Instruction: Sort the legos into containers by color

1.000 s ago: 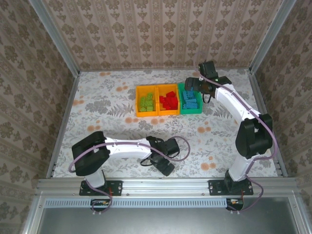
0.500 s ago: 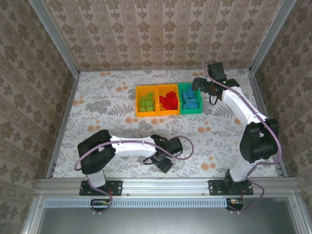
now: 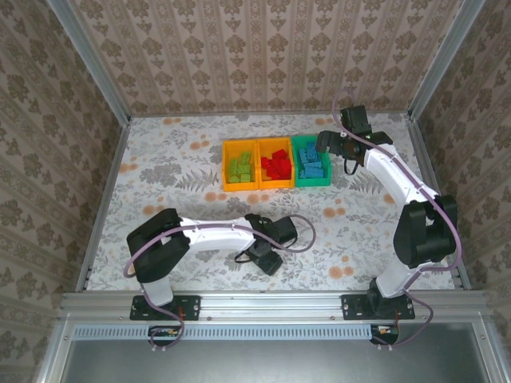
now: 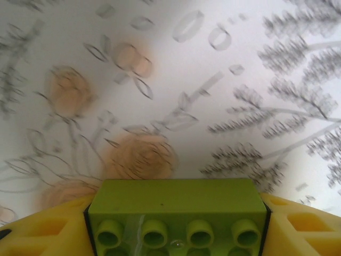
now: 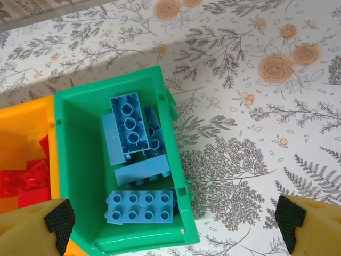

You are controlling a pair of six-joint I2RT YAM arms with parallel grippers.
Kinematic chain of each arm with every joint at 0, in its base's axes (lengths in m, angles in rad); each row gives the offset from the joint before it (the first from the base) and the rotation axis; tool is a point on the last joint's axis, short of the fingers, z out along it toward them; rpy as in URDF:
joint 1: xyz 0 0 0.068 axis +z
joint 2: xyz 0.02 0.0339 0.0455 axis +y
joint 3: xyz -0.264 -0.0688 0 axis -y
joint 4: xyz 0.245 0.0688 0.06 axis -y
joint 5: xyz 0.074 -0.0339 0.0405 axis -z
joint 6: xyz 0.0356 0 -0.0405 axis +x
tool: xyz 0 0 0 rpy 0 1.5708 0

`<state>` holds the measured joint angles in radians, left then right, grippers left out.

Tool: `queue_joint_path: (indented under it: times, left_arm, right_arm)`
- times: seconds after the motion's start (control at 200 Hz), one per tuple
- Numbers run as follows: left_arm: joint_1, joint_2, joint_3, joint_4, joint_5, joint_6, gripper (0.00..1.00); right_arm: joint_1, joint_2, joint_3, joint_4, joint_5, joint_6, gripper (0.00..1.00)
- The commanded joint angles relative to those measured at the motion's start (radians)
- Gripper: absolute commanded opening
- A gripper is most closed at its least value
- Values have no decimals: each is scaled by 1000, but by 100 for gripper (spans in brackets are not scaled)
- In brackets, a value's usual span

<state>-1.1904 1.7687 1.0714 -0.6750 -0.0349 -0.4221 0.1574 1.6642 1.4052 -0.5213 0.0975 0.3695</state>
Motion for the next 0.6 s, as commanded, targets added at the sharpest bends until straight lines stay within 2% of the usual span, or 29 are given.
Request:
queue_joint_path:
  times: [0.0,0.35,0.595]
  left_arm:
    - [49,25,14,48,-51,48,56]
    - [194,34,86,95,-37,139,56]
    - [257,57,137,88,-40,176,56]
  right_arm:
    - [-8,-55,-29,-10,26,-1,100]
    - [-18,-94,-85,-11,34,5,100]
    - [-19,-123,-114,-10,38,10,100]
